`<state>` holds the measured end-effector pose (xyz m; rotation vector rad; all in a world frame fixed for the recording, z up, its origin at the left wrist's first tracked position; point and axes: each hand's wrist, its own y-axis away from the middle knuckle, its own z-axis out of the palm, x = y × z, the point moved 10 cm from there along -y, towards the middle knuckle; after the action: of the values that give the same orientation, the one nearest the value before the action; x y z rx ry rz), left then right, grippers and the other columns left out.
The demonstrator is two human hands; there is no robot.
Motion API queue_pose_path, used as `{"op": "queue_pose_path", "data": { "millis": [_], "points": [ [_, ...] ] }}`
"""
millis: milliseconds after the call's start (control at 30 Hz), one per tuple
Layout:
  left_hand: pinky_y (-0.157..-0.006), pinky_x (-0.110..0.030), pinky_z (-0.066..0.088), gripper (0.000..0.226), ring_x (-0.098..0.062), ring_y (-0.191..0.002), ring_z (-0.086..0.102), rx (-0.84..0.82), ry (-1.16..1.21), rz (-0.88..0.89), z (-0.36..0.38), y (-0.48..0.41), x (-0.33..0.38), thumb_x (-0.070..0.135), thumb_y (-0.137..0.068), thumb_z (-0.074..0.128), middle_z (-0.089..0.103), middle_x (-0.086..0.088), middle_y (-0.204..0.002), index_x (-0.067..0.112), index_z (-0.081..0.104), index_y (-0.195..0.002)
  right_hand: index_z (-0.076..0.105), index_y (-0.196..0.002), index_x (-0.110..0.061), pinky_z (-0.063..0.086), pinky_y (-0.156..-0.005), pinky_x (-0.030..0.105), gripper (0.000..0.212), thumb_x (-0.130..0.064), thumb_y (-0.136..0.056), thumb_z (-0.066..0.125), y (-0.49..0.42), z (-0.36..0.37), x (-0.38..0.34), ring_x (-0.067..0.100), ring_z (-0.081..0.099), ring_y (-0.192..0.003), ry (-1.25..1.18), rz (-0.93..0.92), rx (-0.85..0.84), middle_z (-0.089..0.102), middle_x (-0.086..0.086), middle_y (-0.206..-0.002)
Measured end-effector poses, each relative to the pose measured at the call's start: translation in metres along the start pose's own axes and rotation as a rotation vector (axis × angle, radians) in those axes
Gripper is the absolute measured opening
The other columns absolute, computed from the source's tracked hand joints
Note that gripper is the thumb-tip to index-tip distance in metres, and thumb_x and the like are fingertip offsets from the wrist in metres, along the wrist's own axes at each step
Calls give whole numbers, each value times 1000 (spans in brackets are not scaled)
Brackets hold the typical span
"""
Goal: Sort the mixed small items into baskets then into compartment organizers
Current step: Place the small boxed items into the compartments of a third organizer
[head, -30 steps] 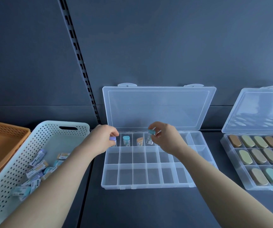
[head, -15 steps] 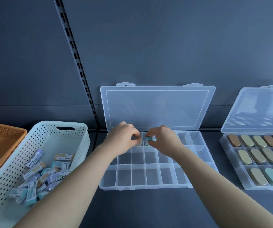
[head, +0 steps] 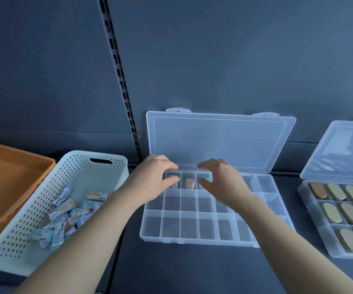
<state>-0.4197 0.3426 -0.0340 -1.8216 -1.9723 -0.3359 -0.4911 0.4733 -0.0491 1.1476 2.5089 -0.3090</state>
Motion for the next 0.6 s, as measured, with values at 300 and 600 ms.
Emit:
{"op": "queue_pose_path", "data": {
  "millis": [300, 600],
  "points": [
    [-80, -17, 43, 34, 1, -89, 58, -63, -111, -393, -78, 116, -151, 25, -84, 71, 67, 14, -108, 25, 66, -118, 63, -122, -22, 41, -85, 18, 30, -24, -93, 57, -6, 36, -145, 7, 58, -99, -245, -245, -107, 62, -9, -124],
    [-79, -28, 50, 24, -8, -88, 60, -338, -130, -342, -38, 139, -195, 32, -86, 67, 67, 11, -106, 30, 66, -109, 64, -120, -17, 42, -90, 16, 29, -20, -92, 60, -40, 99, -228, 10, 60, -109, -150, -311, -310, 65, -3, -122]
  ]
}}
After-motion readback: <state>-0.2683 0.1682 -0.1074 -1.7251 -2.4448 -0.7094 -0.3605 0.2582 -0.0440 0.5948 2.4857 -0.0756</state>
